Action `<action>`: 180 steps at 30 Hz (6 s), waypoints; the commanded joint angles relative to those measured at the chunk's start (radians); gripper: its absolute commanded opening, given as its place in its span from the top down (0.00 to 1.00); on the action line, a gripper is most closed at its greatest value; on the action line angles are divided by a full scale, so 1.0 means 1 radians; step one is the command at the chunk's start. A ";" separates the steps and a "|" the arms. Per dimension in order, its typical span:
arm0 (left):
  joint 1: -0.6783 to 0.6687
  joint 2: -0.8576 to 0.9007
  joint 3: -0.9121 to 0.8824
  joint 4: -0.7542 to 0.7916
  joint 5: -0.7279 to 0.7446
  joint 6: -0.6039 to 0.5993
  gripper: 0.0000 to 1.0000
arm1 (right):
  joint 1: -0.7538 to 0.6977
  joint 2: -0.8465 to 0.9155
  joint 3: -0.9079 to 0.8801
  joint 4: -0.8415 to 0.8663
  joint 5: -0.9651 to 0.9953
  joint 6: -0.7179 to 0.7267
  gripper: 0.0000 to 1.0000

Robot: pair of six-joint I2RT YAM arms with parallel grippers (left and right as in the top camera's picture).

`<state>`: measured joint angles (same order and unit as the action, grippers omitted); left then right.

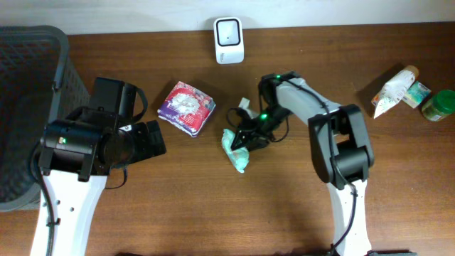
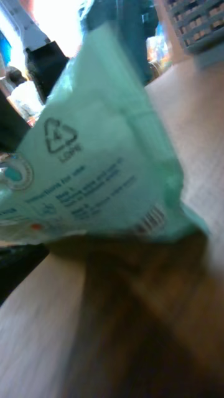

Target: Scan the item barcode

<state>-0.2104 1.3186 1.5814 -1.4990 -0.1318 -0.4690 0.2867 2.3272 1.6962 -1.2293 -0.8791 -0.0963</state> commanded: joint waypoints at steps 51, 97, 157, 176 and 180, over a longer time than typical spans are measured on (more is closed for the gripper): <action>-0.003 -0.004 0.003 0.003 -0.008 -0.010 0.01 | 0.224 -0.328 0.060 -0.010 0.725 0.044 0.04; -0.003 -0.004 0.003 0.003 -0.007 -0.010 0.01 | 0.155 -0.323 -0.050 0.884 0.846 0.237 0.96; -0.003 -0.004 0.003 0.003 -0.008 -0.009 0.01 | -0.695 -0.109 0.372 0.106 0.277 0.245 0.01; -0.003 -0.004 0.003 0.003 -0.007 -0.009 0.01 | 0.225 -0.080 0.369 0.047 0.524 0.367 0.01; -0.003 -0.004 0.003 0.003 -0.008 -0.009 0.01 | 0.251 -0.080 0.369 0.084 0.525 0.401 0.01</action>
<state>-0.2104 1.3186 1.5814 -1.4986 -0.1318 -0.4690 0.5297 2.2383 2.0731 -1.1744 -0.3737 0.2626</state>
